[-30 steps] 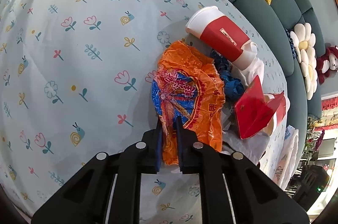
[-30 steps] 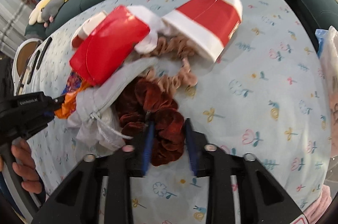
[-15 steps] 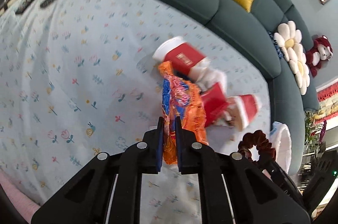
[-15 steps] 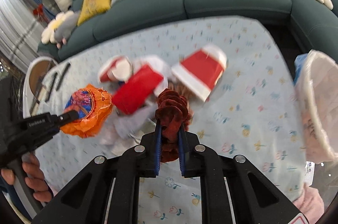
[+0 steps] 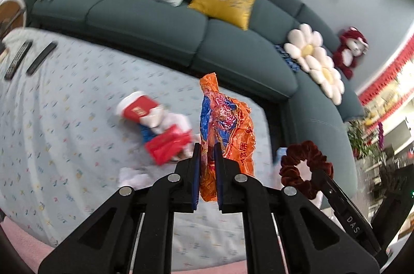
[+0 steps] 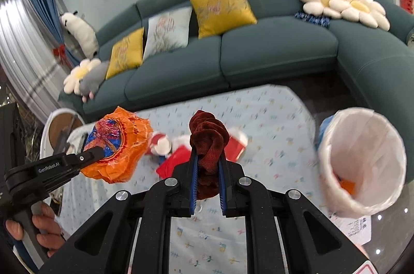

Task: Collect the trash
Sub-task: 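Carry both items over the wastebasket and open both tools to drop them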

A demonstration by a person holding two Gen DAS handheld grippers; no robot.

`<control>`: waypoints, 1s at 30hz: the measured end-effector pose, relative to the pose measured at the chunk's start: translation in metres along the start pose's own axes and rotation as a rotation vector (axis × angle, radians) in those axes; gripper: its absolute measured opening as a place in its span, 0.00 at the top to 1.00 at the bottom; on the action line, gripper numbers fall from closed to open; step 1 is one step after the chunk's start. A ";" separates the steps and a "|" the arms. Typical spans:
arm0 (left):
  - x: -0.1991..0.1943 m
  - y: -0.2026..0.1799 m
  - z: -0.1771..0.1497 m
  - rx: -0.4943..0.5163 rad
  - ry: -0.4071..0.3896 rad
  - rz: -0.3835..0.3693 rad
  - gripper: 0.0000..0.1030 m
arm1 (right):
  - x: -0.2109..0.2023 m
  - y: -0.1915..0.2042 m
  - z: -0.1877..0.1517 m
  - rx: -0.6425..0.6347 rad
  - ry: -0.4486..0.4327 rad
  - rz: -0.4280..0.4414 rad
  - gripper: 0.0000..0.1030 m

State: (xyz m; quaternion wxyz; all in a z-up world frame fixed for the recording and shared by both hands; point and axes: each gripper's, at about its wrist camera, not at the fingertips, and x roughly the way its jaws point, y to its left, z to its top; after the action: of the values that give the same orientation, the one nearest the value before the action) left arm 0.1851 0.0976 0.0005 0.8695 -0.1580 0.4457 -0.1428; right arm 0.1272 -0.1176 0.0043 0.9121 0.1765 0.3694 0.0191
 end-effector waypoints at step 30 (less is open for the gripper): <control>0.024 -0.262 -0.063 0.391 0.049 -0.183 0.91 | -0.118 -0.164 0.008 0.174 -0.191 -0.146 0.88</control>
State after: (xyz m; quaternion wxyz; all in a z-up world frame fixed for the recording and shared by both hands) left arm 0.1187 -0.1587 0.0538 0.8559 -0.0228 0.4143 -0.3087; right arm 0.0314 -0.2936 0.0335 0.9233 0.2287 0.2930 -0.0965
